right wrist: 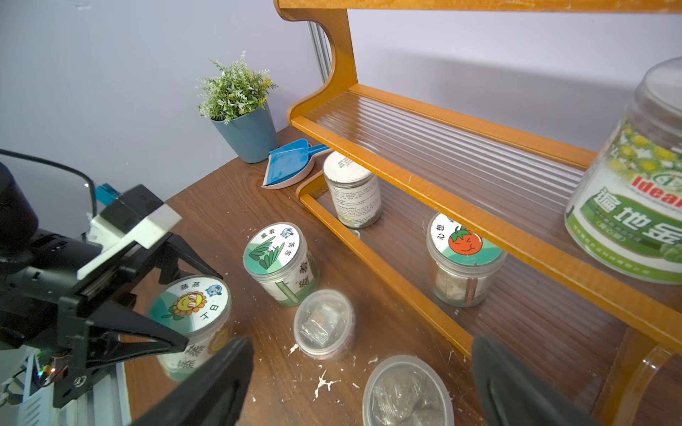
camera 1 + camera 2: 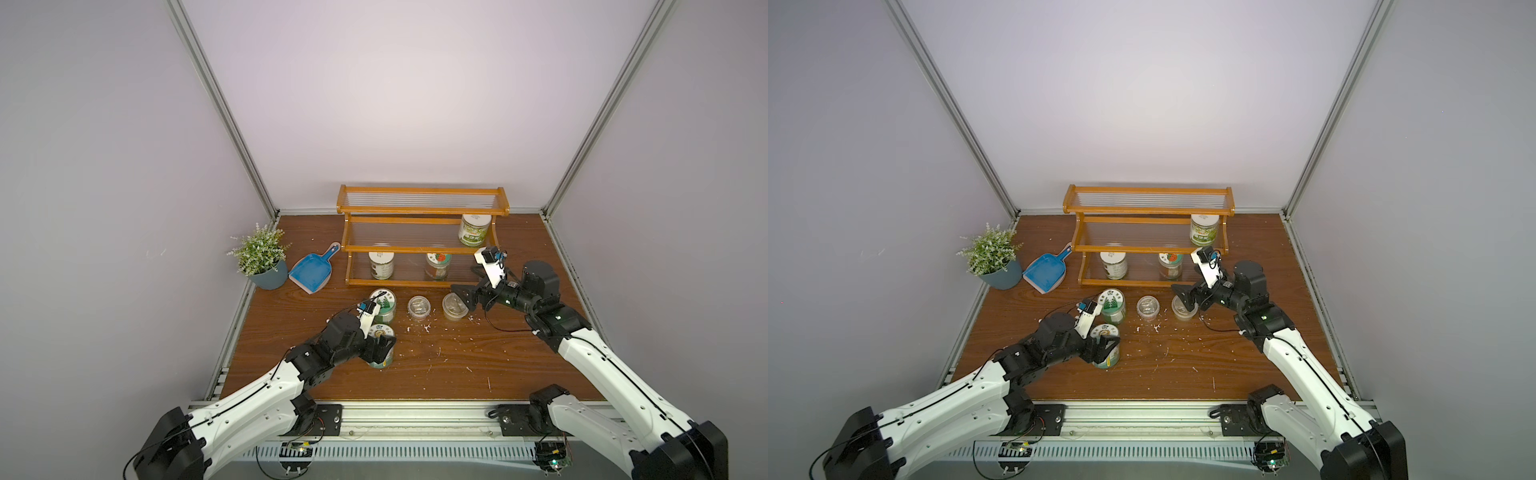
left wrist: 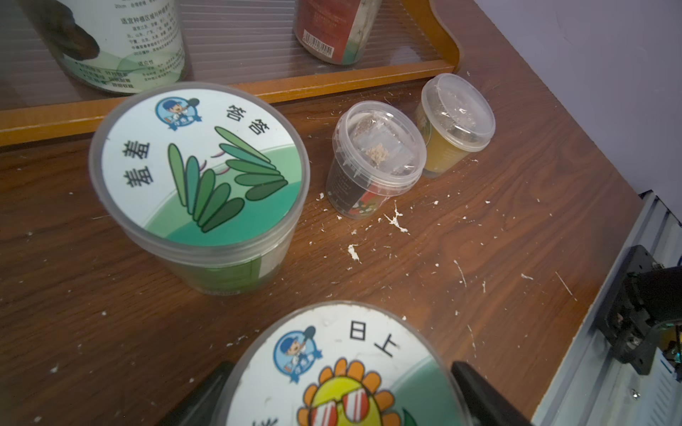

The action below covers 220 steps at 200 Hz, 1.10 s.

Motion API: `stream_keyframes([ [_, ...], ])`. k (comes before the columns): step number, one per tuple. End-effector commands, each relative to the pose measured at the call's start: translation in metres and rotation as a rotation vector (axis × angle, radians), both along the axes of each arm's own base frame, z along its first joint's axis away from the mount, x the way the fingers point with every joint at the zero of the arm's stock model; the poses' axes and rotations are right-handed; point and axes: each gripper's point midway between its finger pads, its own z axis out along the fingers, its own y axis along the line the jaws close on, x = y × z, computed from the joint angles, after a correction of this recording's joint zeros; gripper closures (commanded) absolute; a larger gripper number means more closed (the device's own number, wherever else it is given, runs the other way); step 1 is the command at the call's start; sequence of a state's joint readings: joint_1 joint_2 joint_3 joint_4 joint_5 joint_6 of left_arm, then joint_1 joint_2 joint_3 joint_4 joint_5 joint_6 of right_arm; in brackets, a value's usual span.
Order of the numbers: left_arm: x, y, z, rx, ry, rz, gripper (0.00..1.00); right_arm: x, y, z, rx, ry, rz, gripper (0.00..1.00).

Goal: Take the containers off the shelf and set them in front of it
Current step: Place the container at the center of the board.

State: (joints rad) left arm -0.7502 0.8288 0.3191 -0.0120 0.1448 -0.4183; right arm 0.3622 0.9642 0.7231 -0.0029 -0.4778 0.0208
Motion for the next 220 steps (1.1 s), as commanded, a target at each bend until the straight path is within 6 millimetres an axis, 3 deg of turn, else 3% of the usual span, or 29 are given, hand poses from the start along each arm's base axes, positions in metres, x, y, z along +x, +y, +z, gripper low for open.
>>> stream_keyframes([
  [1,0.008,-0.007,0.009,-0.055,-0.085,0.003,0.13,0.0,0.002,0.01,0.025,-0.028,0.013,0.01],
  [41,0.007,-0.004,-0.006,-0.01,-0.072,-0.002,0.09,0.0,0.0,0.012,0.018,-0.033,0.007,0.01],
  [81,0.009,0.003,0.005,0.009,-0.102,0.017,0.04,-0.001,0.0,0.013,0.018,-0.037,0.008,0.01],
  [131,0.01,0.012,0.0,0.044,-0.095,0.051,0.01,-0.001,0.0,0.013,0.02,-0.039,0.009,0.01],
  [181,0.017,0.008,0.019,0.06,-0.134,0.044,0.0,-0.001,-0.001,0.015,0.022,-0.044,0.006,0.01],
  [220,0.028,0.013,0.053,0.082,-0.177,0.091,0.01,0.004,-0.006,0.012,0.02,-0.014,-0.035,0.01],
])
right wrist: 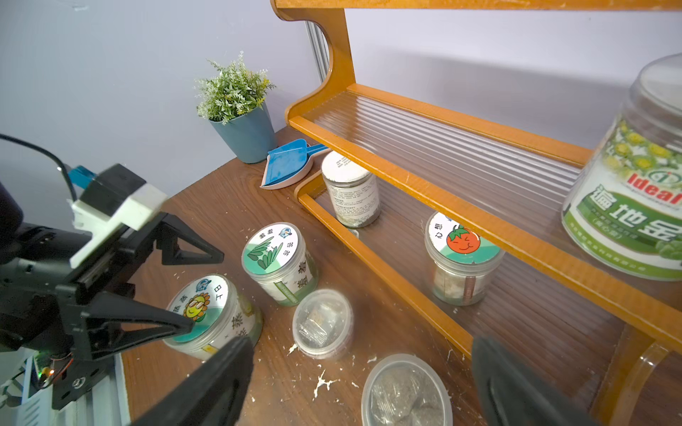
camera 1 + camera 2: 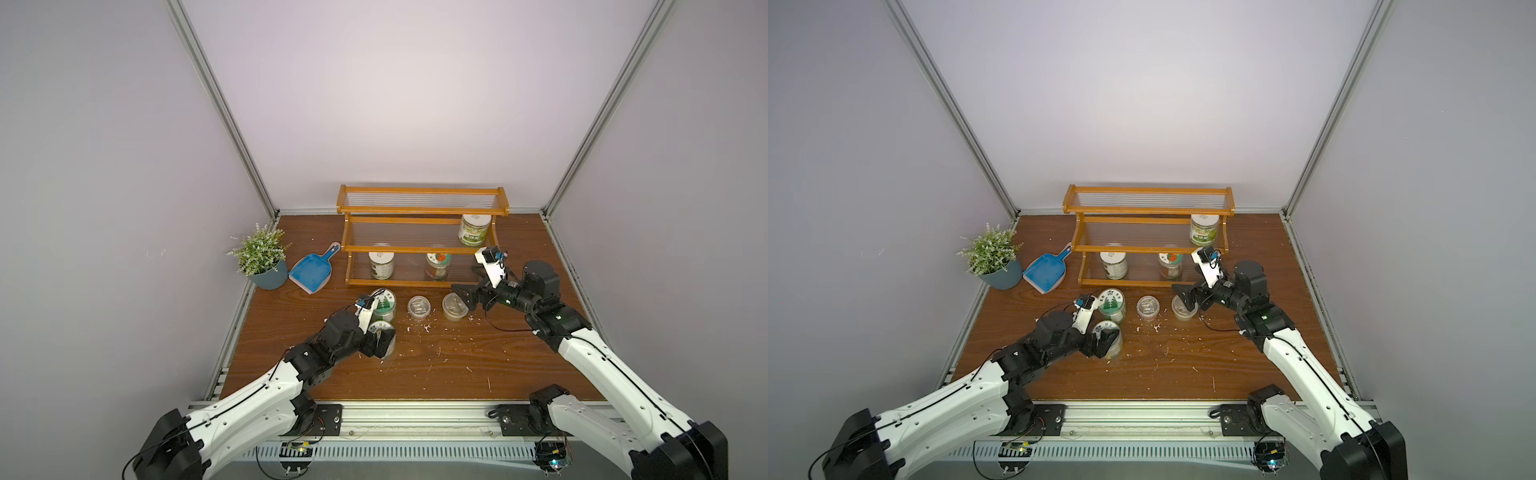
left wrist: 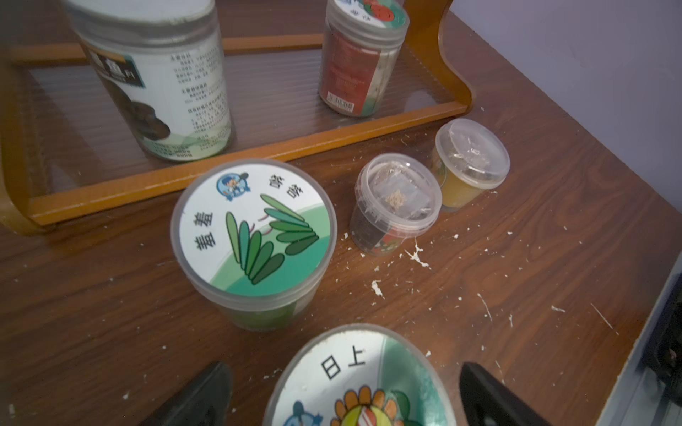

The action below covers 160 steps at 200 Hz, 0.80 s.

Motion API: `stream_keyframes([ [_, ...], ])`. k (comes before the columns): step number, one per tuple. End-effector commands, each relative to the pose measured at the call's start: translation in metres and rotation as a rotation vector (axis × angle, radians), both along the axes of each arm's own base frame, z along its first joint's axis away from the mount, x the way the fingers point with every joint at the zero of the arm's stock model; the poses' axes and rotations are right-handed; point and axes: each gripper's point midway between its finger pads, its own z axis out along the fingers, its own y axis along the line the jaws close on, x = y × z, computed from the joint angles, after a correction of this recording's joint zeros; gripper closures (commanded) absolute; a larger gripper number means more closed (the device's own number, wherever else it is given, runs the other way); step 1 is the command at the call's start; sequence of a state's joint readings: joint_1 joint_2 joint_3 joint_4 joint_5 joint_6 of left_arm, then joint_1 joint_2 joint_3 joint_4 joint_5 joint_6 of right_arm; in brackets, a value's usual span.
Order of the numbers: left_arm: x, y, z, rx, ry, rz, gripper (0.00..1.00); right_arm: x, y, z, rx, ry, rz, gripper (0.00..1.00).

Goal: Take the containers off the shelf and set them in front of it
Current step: 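Place the container at the center of the board, then pick up a container from the shelf.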

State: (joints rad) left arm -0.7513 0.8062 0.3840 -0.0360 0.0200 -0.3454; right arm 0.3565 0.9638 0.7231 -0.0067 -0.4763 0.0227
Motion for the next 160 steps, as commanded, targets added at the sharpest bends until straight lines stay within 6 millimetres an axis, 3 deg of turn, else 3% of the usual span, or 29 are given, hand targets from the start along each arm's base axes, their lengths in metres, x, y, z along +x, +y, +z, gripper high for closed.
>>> stream_keyframes([
  [1,0.007,0.004,0.023,0.034,-0.041,0.03,0.01,0.003,-0.004,0.013,0.021,-0.017,-0.028,0.01],
  [32,0.029,0.004,0.06,0.044,-0.109,0.091,0.01,0.003,-0.011,0.006,0.035,0.052,-0.083,0.01],
  [59,0.054,0.001,0.088,-0.04,-0.168,0.109,0.01,0.006,-0.031,0.004,0.032,0.053,-0.18,0.01],
  [119,0.097,0.002,0.115,-0.125,-0.223,0.097,0.01,0.036,-0.087,0.038,0.029,-0.042,-0.462,0.01],
  [138,0.102,0.001,0.116,-0.13,-0.235,0.092,0.01,0.05,-0.093,0.055,0.059,-0.106,-0.506,0.01],
  [160,0.104,0.0,0.116,-0.126,-0.237,0.083,0.01,0.069,-0.083,0.075,0.088,-0.16,-0.477,0.01],
])
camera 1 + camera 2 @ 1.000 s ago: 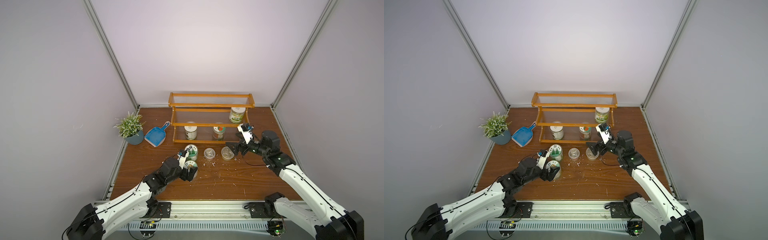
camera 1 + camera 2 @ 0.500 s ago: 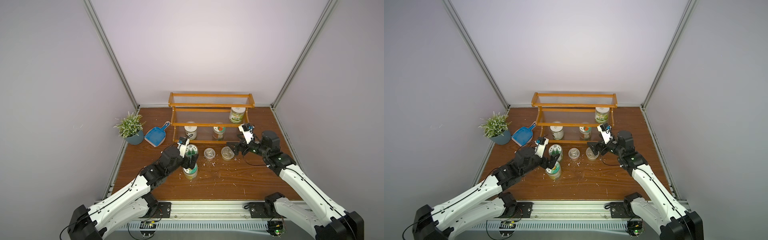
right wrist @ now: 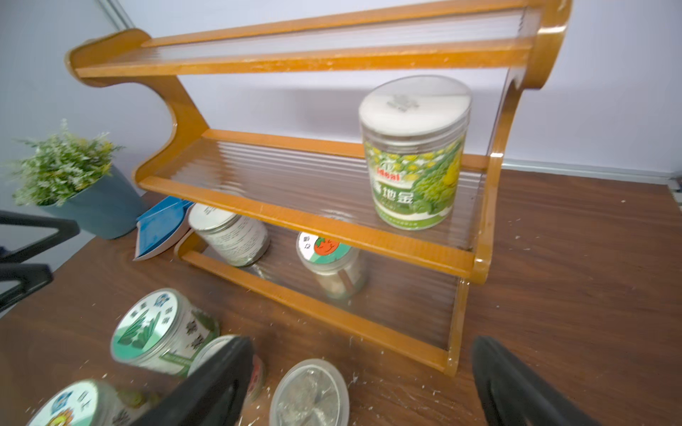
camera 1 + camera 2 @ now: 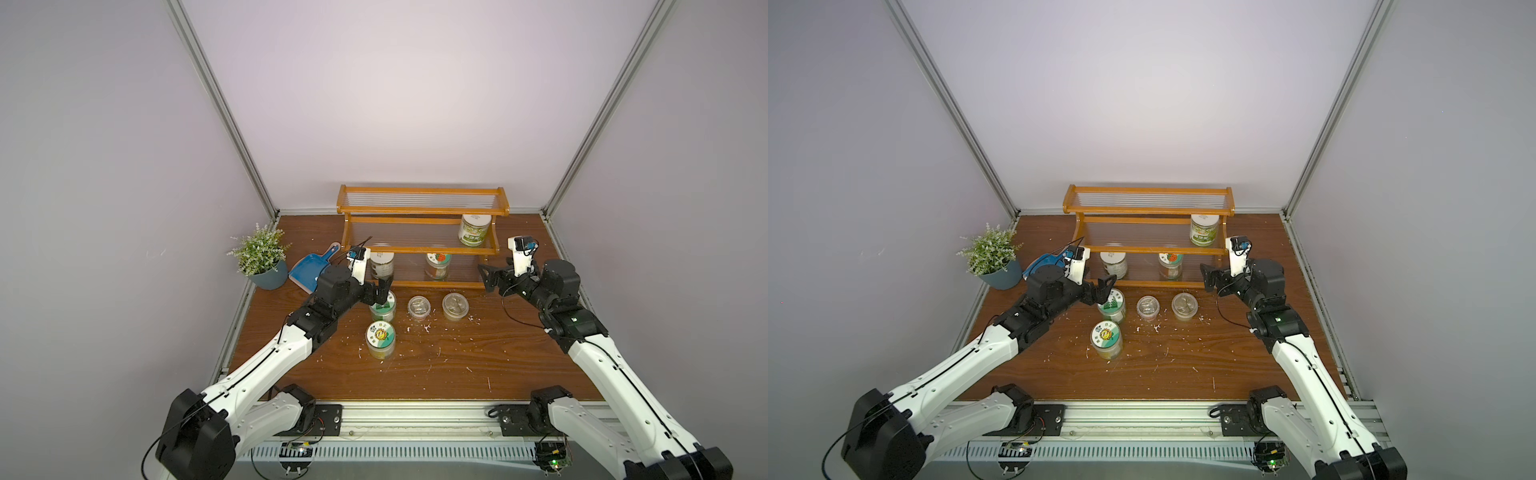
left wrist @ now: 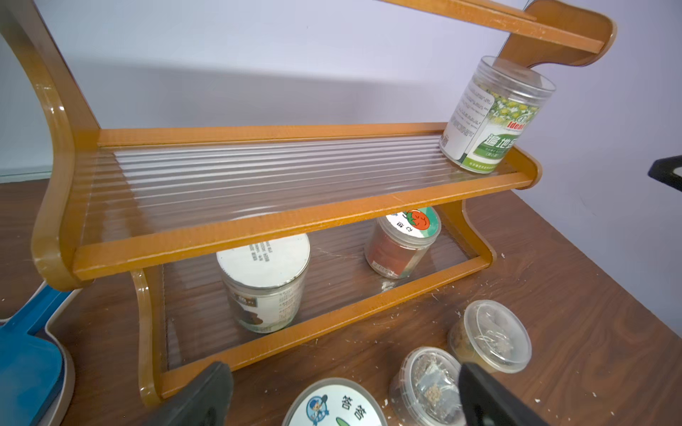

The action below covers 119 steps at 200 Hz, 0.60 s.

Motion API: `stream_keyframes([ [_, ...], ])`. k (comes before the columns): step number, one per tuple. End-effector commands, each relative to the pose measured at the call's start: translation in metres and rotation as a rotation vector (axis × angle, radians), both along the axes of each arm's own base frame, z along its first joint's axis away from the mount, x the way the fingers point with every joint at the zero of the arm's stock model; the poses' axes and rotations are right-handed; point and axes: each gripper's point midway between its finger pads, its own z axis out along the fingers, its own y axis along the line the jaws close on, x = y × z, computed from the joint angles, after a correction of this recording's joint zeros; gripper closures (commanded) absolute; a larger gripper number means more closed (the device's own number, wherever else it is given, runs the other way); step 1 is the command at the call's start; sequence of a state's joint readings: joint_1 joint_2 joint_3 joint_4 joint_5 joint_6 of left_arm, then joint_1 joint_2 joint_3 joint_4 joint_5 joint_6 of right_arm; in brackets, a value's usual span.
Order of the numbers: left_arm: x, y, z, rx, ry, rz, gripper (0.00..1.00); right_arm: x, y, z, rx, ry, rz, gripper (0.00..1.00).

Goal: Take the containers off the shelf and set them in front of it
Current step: 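Pick up a container from the shelf.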

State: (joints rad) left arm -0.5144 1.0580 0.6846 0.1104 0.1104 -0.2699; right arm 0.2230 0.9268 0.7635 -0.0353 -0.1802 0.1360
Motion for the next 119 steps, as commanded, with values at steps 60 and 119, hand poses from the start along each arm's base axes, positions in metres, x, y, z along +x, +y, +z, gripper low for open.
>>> stream_keyframes([
  [60,0.002,-0.007,0.021,-0.048,-0.063,-0.05,0.01,0.078,0.009,0.059,0.018,-0.152,-0.047,0.01],
  [119,0.0,-0.009,0.019,-0.045,-0.059,-0.066,0.01,0.103,0.014,0.036,-0.009,-0.099,-0.049,0.01],
])
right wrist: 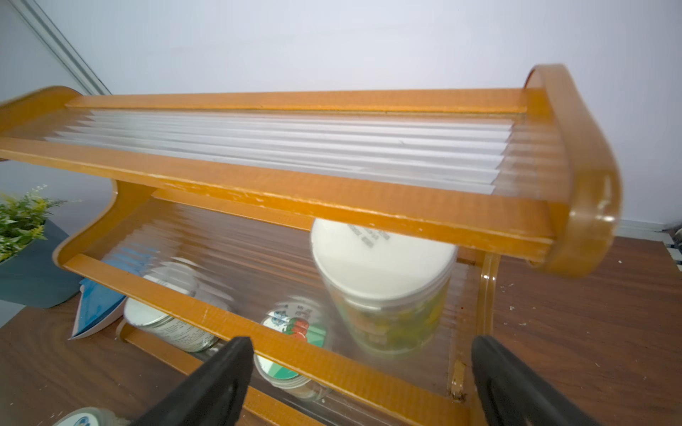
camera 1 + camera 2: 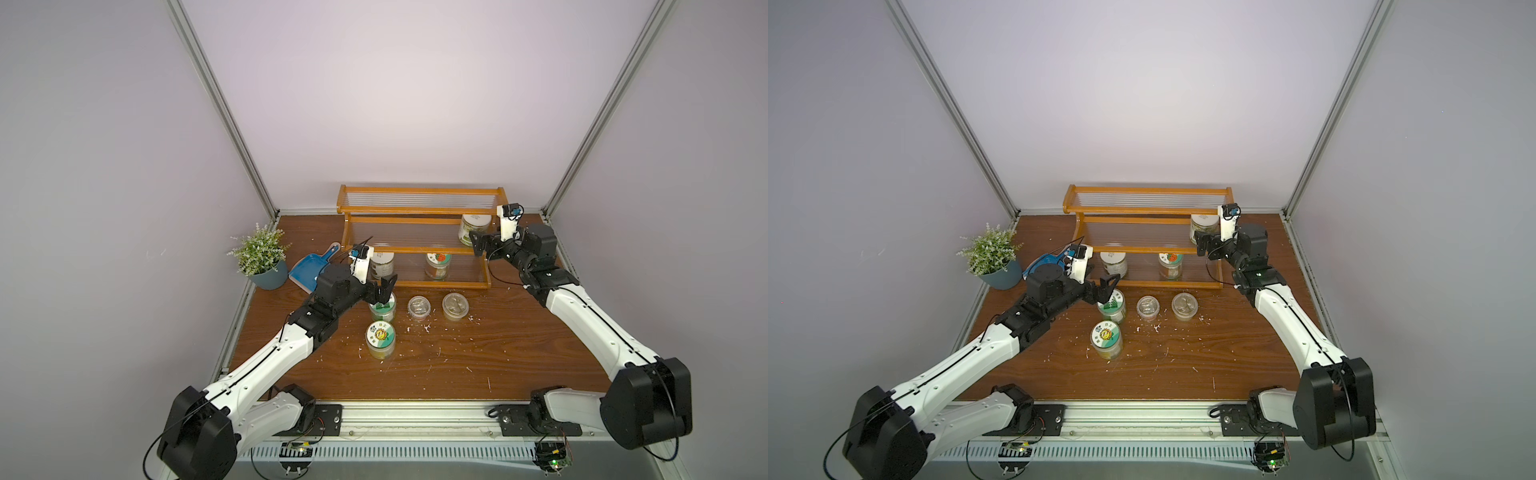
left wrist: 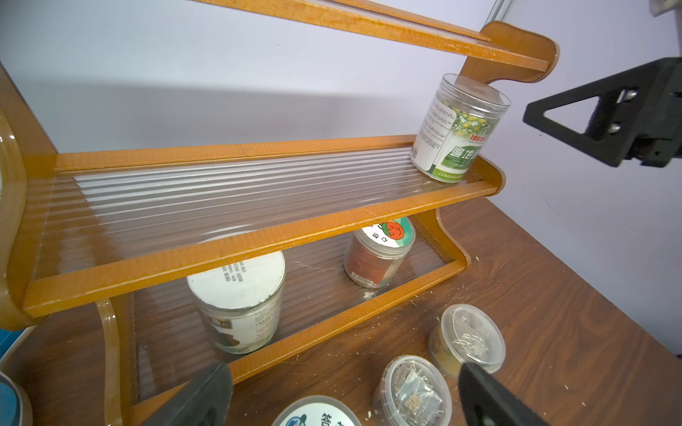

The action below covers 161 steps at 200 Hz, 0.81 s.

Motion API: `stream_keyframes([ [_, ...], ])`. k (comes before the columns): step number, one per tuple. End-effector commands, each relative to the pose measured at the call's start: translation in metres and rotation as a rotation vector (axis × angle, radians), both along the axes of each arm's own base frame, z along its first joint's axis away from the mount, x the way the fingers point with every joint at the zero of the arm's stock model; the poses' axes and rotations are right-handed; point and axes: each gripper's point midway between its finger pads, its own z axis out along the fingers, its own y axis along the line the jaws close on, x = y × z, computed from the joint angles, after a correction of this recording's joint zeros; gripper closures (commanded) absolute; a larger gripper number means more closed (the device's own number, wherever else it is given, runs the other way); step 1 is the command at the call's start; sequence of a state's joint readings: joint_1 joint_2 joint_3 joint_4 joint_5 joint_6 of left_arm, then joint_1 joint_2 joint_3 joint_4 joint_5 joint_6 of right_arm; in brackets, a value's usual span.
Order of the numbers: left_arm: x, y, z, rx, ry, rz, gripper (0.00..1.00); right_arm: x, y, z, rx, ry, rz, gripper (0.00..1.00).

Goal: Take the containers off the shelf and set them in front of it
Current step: 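Pick up a container from the shelf.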

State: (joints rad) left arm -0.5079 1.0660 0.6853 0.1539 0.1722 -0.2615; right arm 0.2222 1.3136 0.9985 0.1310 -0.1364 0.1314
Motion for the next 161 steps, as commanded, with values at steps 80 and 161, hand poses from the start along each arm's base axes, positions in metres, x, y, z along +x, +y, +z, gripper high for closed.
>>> stream_keyframes([
  [80,-0.003,0.005,0.01,-0.003,-0.029,0.004,0.01,0.039,-0.001,0.025,0.008,-0.119,-0.055,0.01],
  [161,-0.005,0.006,0.007,0.007,-0.021,0.003,0.01,0.064,0.006,0.019,0.003,-0.128,-0.047,0.01],
])
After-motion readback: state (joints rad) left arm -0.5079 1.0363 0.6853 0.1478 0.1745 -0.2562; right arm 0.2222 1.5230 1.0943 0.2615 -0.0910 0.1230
